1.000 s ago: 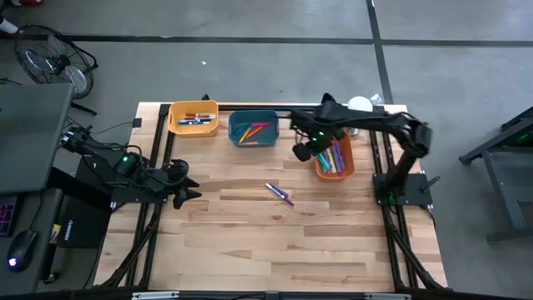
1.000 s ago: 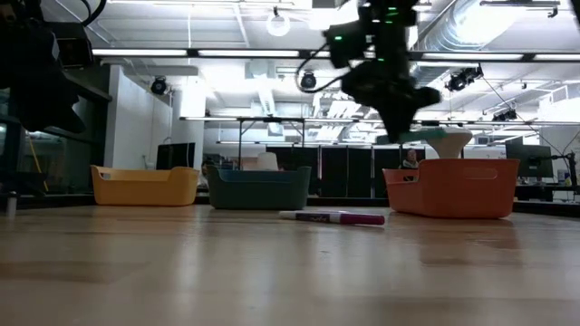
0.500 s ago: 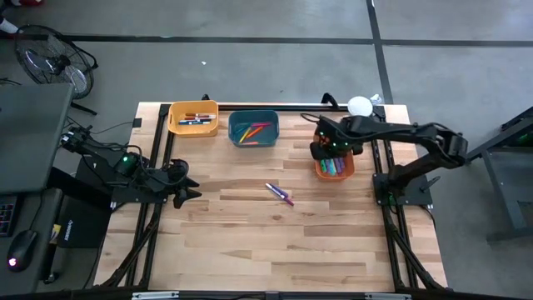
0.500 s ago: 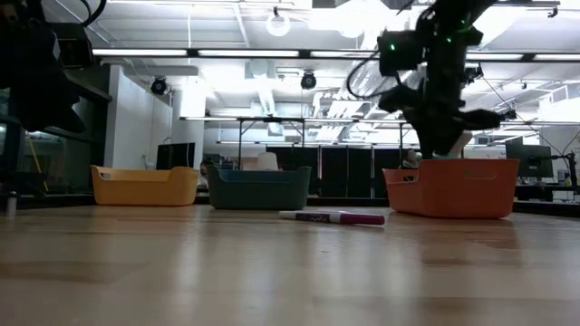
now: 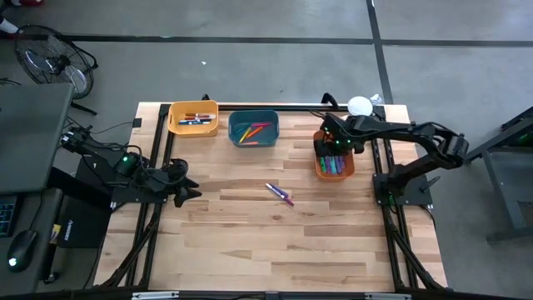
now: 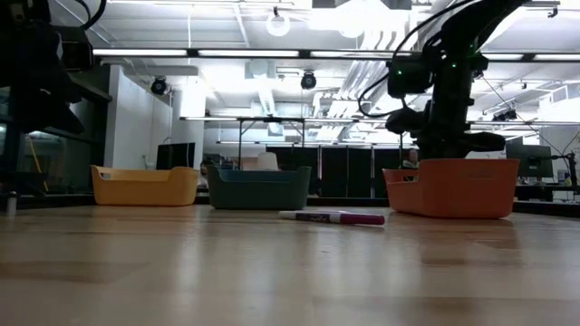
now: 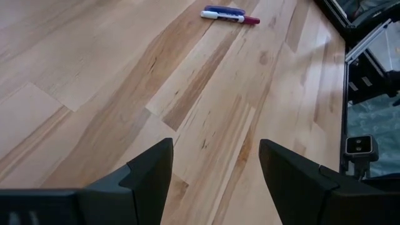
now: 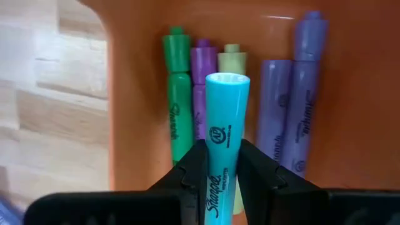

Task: Pick & Place Markers
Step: Put the blue highlighter pen into the orange bin

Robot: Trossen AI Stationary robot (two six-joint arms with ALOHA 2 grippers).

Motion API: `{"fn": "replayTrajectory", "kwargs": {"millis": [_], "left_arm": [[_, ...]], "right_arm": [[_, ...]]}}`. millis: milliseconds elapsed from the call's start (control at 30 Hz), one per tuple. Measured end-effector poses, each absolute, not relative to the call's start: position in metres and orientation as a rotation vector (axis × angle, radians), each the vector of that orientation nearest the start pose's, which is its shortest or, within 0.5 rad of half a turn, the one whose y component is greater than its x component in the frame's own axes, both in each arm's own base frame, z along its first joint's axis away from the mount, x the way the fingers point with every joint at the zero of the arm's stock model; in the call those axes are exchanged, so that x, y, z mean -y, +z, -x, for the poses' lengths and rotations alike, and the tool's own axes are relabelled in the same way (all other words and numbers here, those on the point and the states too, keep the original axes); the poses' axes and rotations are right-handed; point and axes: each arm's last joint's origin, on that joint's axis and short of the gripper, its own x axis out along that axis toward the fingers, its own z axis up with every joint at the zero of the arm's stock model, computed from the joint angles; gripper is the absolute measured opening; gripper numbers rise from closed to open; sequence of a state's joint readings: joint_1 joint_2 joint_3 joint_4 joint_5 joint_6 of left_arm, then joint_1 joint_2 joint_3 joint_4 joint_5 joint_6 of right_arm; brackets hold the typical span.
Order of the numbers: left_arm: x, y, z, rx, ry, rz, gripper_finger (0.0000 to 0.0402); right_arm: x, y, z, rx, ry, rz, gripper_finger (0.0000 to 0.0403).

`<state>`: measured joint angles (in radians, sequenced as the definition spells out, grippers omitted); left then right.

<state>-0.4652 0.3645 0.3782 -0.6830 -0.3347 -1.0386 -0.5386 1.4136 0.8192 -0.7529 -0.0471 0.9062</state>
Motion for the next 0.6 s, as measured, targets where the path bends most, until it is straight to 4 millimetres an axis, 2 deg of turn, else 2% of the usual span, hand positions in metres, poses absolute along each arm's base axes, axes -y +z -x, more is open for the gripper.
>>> {"fn": "replayTrajectory", "kwargs": {"millis": [233,400,600], "left_arm": [[0.0324,0.2021,-0.0866,-0.599,0.218,0.753,0.0232],[0.0322,0.2021,-0.0866,-0.595,0.223,0.751,0.0232],[0.0321,0.2022,-0.0867,-0.594,0.224,0.751,0.0232]], "right_arm": [[0.1224,0.1826,-0.2029,-1.057,-0.977,-1.140,0.0056],[0.1213,0.1822,-0.2014,-1.079,-0.975,-1.141,0.0097],[0.1203,0.1822,-0.2017,-1.097,-0.936,-1.135,0.0109]]}}
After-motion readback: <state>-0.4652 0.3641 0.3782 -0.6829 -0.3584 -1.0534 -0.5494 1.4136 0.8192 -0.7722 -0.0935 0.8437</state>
